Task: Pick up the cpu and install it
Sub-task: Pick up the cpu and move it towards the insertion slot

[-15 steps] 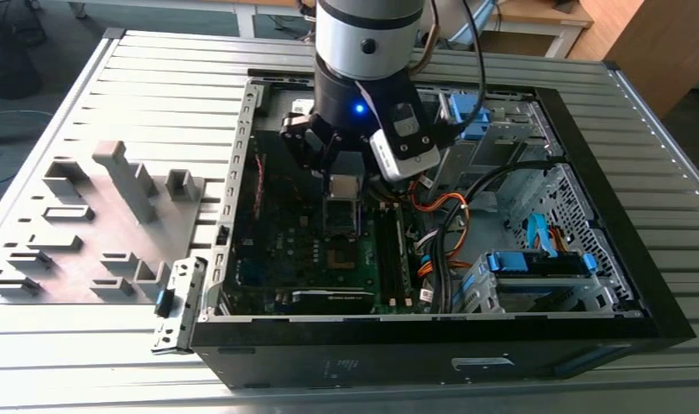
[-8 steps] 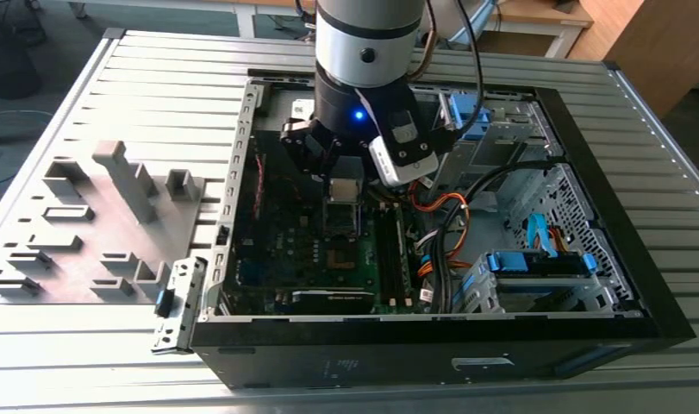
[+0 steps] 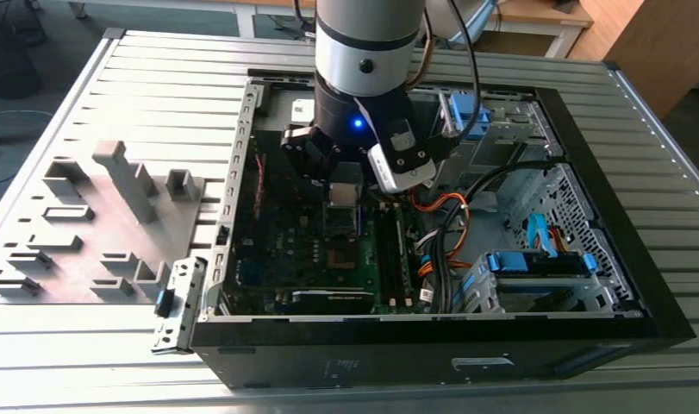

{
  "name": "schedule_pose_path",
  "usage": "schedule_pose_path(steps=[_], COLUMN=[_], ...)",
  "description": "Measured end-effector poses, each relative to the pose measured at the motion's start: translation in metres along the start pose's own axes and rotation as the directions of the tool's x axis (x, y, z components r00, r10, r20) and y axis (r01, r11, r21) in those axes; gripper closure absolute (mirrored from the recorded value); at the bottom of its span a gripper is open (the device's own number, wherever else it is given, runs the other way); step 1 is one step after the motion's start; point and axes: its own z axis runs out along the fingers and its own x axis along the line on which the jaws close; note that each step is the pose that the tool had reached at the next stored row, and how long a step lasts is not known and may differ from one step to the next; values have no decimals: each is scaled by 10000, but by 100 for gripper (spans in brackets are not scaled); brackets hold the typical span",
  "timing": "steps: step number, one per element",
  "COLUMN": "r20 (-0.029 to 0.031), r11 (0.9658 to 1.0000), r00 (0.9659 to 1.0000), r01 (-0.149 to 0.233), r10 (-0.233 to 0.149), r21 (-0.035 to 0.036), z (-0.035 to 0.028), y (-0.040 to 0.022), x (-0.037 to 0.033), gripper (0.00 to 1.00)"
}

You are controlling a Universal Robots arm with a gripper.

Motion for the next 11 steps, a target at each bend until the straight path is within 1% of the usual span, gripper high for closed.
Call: schedule_pose_path(steps=[6,11], r20=[0,0], r11=[10000,10000], r00=[10000,10000], r01=[0,0], r10=[0,0], r21=[-1,0], z=[56,88], y=[-5,-6], x=[0,-1], gripper=[53,53])
